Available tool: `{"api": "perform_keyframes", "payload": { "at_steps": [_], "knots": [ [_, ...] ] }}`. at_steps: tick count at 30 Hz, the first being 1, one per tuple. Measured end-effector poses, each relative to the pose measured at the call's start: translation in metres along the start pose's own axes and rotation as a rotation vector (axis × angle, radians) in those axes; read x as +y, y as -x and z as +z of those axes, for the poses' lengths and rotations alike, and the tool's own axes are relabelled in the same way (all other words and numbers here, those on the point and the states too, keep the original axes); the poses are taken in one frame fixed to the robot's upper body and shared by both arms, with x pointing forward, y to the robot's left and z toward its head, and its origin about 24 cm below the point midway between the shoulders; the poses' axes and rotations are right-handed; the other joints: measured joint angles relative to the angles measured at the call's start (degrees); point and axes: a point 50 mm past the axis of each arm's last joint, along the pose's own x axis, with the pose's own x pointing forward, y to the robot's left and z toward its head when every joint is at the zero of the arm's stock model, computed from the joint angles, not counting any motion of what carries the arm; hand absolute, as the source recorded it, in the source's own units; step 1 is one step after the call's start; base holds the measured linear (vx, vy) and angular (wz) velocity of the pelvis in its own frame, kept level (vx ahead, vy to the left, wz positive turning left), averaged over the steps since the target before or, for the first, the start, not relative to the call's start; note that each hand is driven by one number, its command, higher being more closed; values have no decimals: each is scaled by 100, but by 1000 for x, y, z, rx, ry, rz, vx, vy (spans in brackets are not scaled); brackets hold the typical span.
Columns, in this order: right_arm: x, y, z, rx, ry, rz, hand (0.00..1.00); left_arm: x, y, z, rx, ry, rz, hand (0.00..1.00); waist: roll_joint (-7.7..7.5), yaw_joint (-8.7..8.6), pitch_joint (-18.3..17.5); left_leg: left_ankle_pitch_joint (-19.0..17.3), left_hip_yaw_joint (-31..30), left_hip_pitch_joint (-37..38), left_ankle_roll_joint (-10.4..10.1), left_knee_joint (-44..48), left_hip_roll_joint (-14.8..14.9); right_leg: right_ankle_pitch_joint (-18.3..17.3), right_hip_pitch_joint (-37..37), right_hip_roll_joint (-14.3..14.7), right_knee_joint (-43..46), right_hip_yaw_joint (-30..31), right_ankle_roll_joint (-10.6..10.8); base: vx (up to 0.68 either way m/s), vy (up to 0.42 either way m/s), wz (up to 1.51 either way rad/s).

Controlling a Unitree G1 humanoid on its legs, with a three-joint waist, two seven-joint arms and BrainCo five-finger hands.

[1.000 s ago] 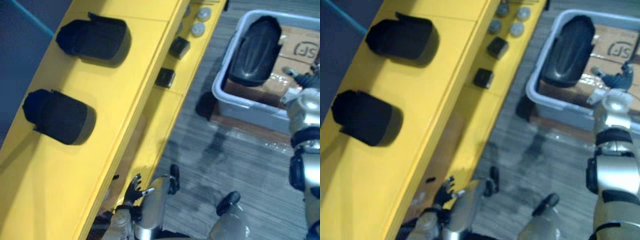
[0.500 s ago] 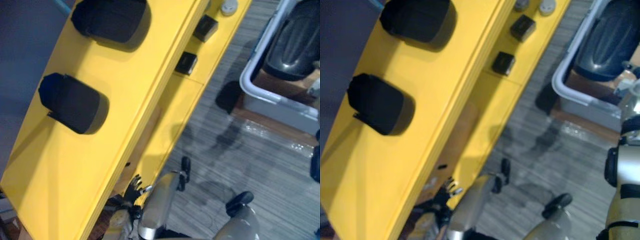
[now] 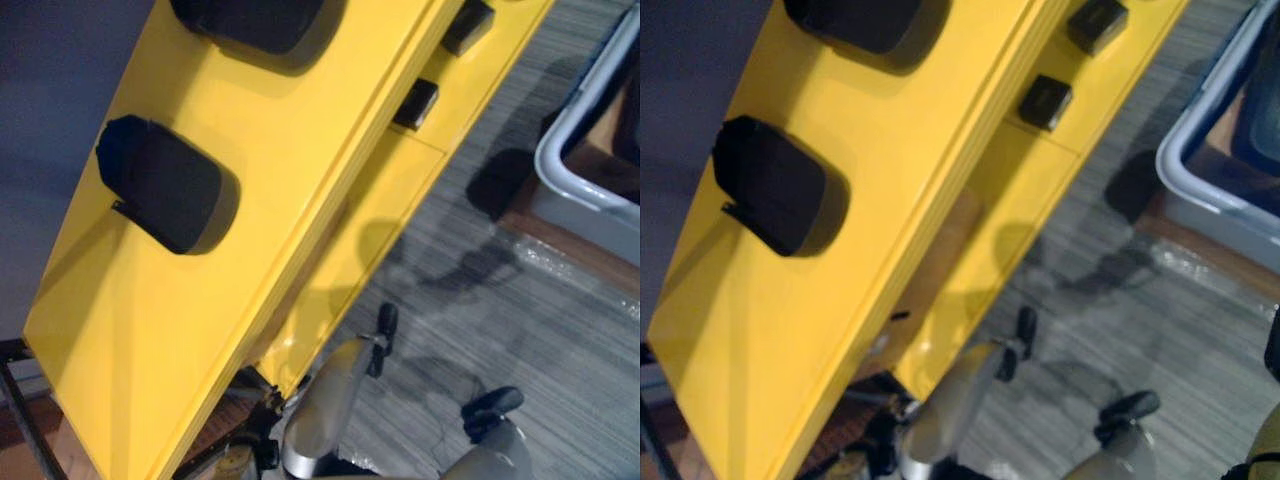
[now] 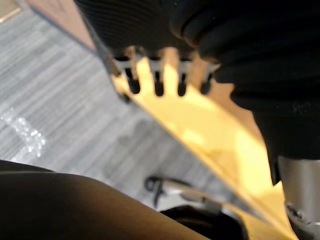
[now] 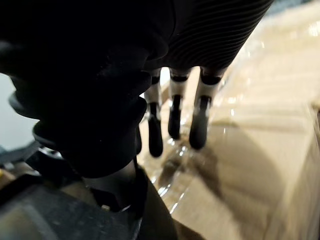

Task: Walk over and take plastic housings, then place them on the shelf

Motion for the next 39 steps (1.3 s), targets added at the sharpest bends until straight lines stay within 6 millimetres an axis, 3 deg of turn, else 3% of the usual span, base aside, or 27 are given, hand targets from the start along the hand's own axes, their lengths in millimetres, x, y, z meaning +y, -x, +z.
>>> {"api": "perform_keyframes", "payload": {
  "at_steps": [8, 15, 19, 22, 25, 29, 37, 39],
  "knots": [
    [0, -2, -18, 89, 169, 9, 100, -9, 4, 19, -116, 12, -40, 0, -3, -1, -10, -129, -149, 6, -8, 207, 54, -46, 280, 132, -69, -242, -79, 14, -12, 8],
    [15, -1, -21, 10, 224, 8, 100, -19, 9, 67, -331, 81, -92, 0, -61, -69, 33, -208, -97, 28, -15, 383, 242, -18, 433, 324, -165, -238, -50, 0, -12, -7],
    [40, 8, -10, -103, 240, 25, 100, -15, 15, 86, -413, 162, -97, 0, -315, -212, 218, -237, -4, 226, -64, 386, 437, -5, 563, 493, -234, -149, -38, -14, -60, -16],
    [48, 13, 1, -192, 275, 20, 100, -15, 18, 97, -458, 207, -101, 0, -521, -252, 362, -256, 74, 313, -96, 380, 585, -13, 567, 580, -248, -58, -58, -28, -37, -25],
    [60, 21, 12, -265, 283, 21, 100, -17, 22, 107, -506, 223, -109, 0, -733, -397, 505, -249, 161, 458, -106, 351, 715, -14, 637, 686, -282, 53, -81, -33, -35, -16],
    [71, 30, 23, -335, 311, 18, 100, -23, 28, 122, -585, 222, -132, 0, -794, -523, 536, -175, 264, 614, -200, 151, 764, 47, 654, 747, -375, 133, -155, -39, -23, -15],
    [98, 58, 50, -497, 281, -12, 100, -69, 35, 191, -833, 100, -247, 0, -998, -798, 545, 205, 403, 714, -340, -365, 1006, 337, 478, 1091, -715, 294, -397, -58, -43, -16],
    [106, 65, 54, -518, 262, -8, 100, -79, 38, 215, -909, 60, -267, 0, -1148, -855, 532, 312, 456, 712, -373, -496, 1037, 356, 382, 1146, -782, 373, -420, -70, -43, -20]
  ]
}}
